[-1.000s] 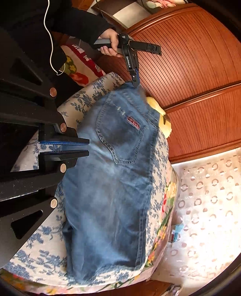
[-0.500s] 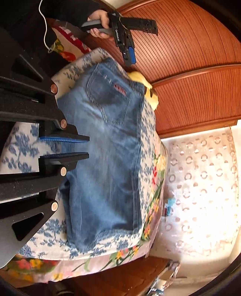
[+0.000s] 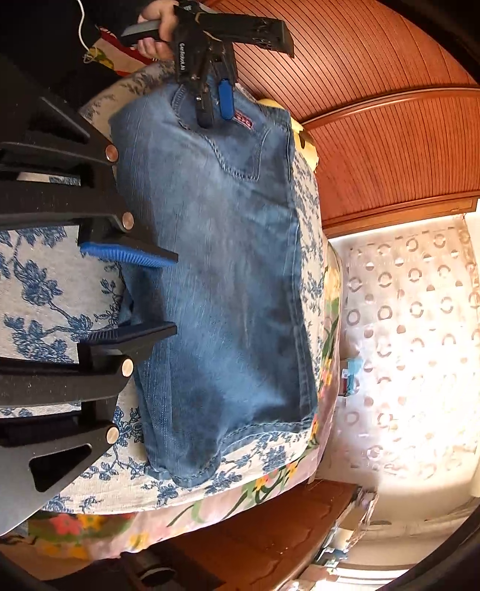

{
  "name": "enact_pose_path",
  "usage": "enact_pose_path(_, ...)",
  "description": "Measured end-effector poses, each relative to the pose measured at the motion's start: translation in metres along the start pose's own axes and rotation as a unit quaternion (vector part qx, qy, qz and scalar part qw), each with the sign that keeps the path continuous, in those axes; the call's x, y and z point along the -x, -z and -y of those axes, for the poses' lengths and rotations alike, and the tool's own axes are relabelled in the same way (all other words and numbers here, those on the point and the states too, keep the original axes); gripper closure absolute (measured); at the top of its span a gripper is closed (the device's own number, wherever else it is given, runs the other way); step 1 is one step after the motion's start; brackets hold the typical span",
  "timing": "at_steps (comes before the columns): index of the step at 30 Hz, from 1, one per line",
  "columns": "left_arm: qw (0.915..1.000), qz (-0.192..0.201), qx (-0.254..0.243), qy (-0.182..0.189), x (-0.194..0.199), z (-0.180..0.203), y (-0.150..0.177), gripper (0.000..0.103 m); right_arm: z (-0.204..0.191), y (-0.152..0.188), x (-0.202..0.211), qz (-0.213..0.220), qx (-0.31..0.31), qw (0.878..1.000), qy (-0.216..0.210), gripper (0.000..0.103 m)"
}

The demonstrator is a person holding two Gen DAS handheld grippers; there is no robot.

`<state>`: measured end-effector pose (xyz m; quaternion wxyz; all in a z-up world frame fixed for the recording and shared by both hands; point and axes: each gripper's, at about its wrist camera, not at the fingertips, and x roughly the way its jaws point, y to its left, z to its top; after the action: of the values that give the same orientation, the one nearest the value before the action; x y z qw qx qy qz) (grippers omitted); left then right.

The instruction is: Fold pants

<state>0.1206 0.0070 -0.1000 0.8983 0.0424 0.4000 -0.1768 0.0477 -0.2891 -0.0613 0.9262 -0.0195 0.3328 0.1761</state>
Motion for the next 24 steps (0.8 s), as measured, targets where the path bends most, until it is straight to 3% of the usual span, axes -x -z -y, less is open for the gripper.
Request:
enact_pose_path(16, 0.9980, 0.018, 0.011, -0.059, 0.000, 0.014, 0.011, 0.035, 0.009, 0.012, -0.030, -0.013, -0.016, 1.000, 0.013, 0.064)
enact_pose_path(20, 0.9980, 0.026, 0.013, -0.056, 0.003, 0.012, 0.015, 0.035, 0.014, 0.013, -0.022, -0.010, -0.025, 1.000, 0.011, 0.064)
enact_pose_path(24, 0.9983, 0.027, 0.020, -0.048, 0.004, 0.010, 0.017, 0.035, 0.029, 0.014, -0.005, 0.000, -0.038, 0.999, 0.035, 0.064)
